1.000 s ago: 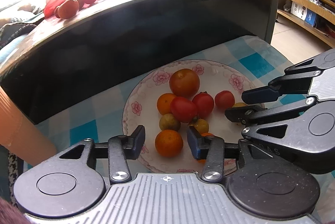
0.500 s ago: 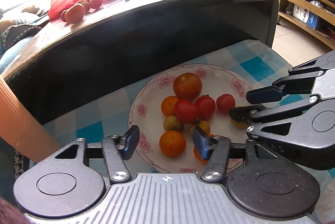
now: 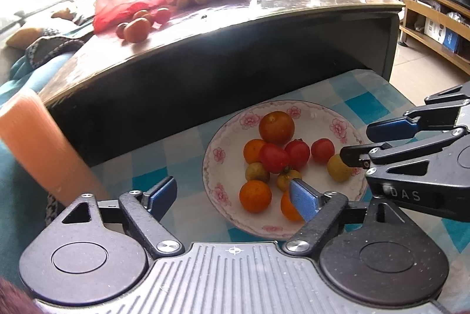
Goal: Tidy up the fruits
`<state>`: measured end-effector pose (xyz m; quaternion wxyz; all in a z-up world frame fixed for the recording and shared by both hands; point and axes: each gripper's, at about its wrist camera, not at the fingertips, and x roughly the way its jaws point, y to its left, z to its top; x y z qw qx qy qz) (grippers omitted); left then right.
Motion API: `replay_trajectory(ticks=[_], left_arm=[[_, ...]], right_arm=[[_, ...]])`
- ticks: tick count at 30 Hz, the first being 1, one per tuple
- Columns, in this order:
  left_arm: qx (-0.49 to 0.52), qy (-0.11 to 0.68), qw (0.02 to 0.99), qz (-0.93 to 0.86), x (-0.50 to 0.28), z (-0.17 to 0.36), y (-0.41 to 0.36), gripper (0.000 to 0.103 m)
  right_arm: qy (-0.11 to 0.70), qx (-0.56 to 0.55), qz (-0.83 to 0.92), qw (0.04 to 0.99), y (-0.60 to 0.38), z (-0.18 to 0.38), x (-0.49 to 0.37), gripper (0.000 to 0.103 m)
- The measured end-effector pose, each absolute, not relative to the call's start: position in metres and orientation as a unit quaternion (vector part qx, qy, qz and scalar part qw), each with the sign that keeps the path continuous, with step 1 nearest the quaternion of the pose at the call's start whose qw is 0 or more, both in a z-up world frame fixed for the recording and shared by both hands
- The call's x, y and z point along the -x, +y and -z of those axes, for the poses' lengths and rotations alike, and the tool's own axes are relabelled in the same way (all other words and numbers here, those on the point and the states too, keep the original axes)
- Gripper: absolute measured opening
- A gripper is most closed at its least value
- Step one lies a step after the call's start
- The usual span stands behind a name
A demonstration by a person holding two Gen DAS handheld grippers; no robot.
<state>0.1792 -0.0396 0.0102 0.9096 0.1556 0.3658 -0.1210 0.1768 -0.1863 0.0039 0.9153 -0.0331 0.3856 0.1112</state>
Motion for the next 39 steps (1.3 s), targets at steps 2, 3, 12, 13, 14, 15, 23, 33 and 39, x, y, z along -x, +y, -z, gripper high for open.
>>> replay_trajectory(ticks=[2,3,12,13,14,15,23,33,39], left_arm=[[-0.153,0.368,0.91,0.112,-0.174,-0.013,-0.038,0.097],[-0.155,0.368,0.911,0.103,-0.172,-0.014,-0.038,0.1],[-0.164,0.359,0.914,0.093,-0.138,-0.026,-0.043,0.103],[-0.162,0.358,0.915,0.091,-0.135,-0.027,-0.042,0.103],[-0.158,0.358,0.916,0.089,-0.133,-0.029,-0.041,0.103],[-0.153,0.358,0.917,0.089,-0.131,-0.031,-0.04,0.103],[-0.102,0.37,0.919,0.089,-0.11,-0.04,-0.029,0.103],[-0.067,0.38,0.919,0.083,-0.075,-0.044,-0.021,0.103],[-0.049,0.391,0.916,0.077,-0.056,-0.041,-0.017,0.103]], right_arm=[[0.383,0.03,-0.11,0.917,-0.188,-0.008,-0.171,0.046],[0.381,0.028,-0.108,0.918,-0.188,-0.01,-0.167,0.046],[0.36,0.007,-0.115,0.926,-0.191,-0.032,-0.132,0.052],[0.358,0.007,-0.114,0.927,-0.191,-0.034,-0.127,0.052],[0.356,0.006,-0.113,0.928,-0.192,-0.035,-0.122,0.052],[0.355,0.005,-0.112,0.928,-0.193,-0.037,-0.117,0.052],[0.351,-0.025,-0.099,0.931,-0.208,-0.046,-0.079,0.055],[0.368,-0.053,-0.103,0.923,-0.21,-0.041,-0.035,0.055],[0.369,-0.069,-0.098,0.922,-0.213,-0.041,-0.014,0.056]])
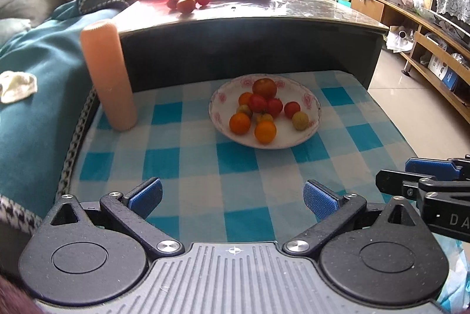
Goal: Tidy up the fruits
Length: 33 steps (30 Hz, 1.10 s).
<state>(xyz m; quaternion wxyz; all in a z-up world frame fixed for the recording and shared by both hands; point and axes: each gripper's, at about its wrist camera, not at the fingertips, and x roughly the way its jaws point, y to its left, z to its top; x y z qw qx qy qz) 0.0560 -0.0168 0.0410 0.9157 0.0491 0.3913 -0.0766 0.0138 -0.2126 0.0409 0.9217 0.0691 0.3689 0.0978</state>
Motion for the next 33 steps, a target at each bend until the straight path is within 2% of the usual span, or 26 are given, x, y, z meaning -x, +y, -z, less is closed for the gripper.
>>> replay_trajectory(ticks=[13,33], left_arm=[[-0.03,0.398,0.913,0.08,-0.025,-0.037,-0.016,0.103],[-0.057,0.416,0.906,0.063,-0.013,-0.025,-0.022,0.103]], right_arm=[[0.386,-0.081,-0.096,0.914,-0.209,-0.031,0.016,0.056],[0.415,-0.089,-0.091,0.901,-0.207,-0.016,0.022,0.056]])
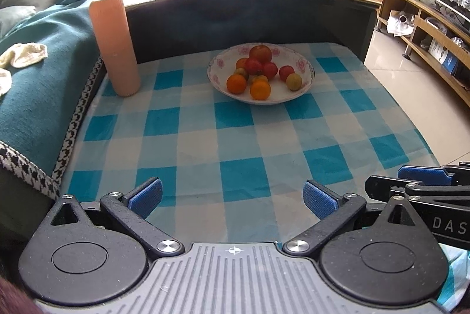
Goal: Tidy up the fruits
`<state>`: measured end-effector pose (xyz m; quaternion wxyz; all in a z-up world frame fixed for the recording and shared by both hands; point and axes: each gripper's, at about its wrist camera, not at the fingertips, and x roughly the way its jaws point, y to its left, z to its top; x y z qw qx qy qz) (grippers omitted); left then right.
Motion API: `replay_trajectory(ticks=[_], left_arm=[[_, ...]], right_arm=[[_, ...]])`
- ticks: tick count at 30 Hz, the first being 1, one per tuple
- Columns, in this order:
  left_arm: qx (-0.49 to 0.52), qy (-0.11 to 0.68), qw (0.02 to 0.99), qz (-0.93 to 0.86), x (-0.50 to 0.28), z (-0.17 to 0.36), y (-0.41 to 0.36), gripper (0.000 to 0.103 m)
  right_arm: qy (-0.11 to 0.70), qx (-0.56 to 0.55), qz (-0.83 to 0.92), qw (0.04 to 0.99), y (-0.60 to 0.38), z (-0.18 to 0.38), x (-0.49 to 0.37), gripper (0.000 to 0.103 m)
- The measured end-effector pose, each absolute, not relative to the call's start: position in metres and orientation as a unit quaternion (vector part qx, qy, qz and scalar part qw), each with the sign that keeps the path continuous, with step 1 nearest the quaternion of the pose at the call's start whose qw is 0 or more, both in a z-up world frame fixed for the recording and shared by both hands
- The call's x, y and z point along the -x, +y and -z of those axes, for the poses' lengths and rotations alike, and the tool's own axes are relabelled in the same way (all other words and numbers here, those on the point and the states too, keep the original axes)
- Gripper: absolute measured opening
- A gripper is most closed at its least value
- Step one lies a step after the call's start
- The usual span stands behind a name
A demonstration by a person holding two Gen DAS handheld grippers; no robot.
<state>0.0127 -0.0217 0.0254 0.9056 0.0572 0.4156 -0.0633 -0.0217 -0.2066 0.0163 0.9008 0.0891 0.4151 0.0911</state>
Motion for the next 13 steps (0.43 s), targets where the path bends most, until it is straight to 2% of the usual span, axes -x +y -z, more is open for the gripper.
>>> replay_trajectory(ticks=[13], left_arm=[[-0.064,0.412,0.907,0.058,-0.0121,-0.0248,-0.0229,0.103]], right_arm=[[0.417,-0.087,-0.091,0.9,-0.2062,-0.015,0.0228,0.056]])
